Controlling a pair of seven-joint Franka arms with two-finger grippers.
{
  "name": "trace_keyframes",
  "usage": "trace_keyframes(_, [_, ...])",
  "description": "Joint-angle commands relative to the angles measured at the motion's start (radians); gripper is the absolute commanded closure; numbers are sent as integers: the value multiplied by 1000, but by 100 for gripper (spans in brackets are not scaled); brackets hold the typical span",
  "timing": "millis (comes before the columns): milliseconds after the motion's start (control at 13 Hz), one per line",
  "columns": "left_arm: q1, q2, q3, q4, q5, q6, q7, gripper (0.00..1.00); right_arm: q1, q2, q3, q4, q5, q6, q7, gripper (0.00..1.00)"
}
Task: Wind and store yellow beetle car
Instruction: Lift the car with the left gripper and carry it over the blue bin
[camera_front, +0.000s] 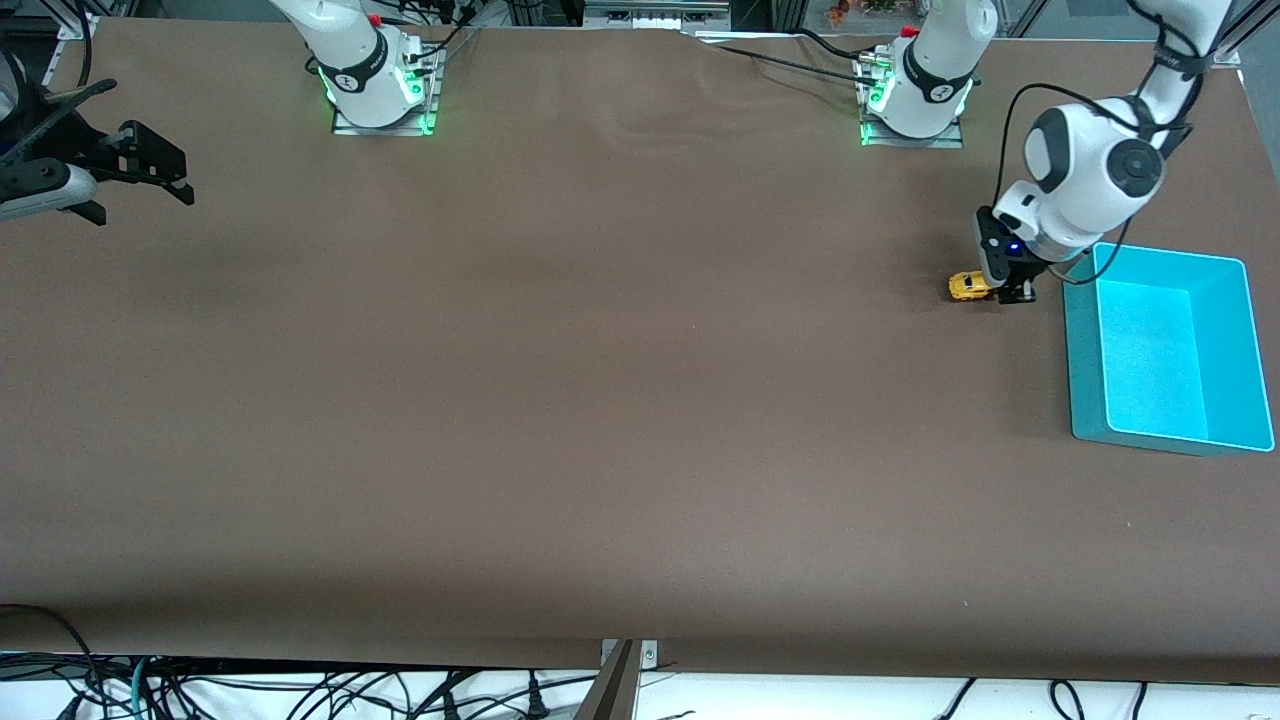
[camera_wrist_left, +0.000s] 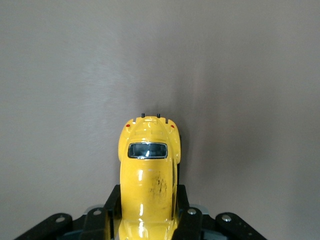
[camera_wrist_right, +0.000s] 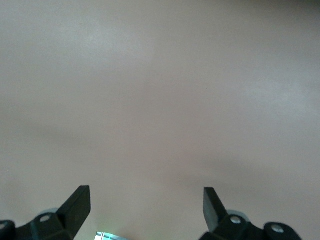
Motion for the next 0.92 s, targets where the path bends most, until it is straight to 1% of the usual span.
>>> trace_keyframes(0, [-3, -42, 11, 223, 18, -317, 15, 100, 6, 0, -11, 9, 13, 3, 13, 0])
trace_keyframes(77, [-6, -31, 11, 299, 24, -394, 35, 100, 8, 0, -8, 9, 13, 4, 19, 0])
trace_keyframes(154, [-6, -16, 14, 362, 26, -442, 55, 100, 8, -3, -2, 12, 13, 4, 63, 0])
trace_keyframes(231, [-6, 8, 31, 422, 27, -477, 82, 100, 14, -2, 0, 28, 13, -6, 135, 0])
trace_keyframes(308, [0, 37, 55, 471, 27, -497, 133, 100, 20, -2, 1, 28, 14, -6, 156, 0])
trace_keyframes(462, [24, 108, 109, 545, 27, -495, 229, 100, 22, -2, 1, 29, 14, -8, 166, 0])
trace_keyframes(615, [94, 185, 115, 617, 26, -495, 337, 100, 28, -2, 16, 29, 14, -9, 211, 0])
trace_keyframes(692, [121, 212, 115, 639, 26, -493, 383, 100, 28, 2, 38, 29, 13, -8, 261, 0])
trace_keyframes(846, [170, 278, 114, 685, 12, -488, 461, 100, 28, 6, 52, 29, 13, 0, 277, 0])
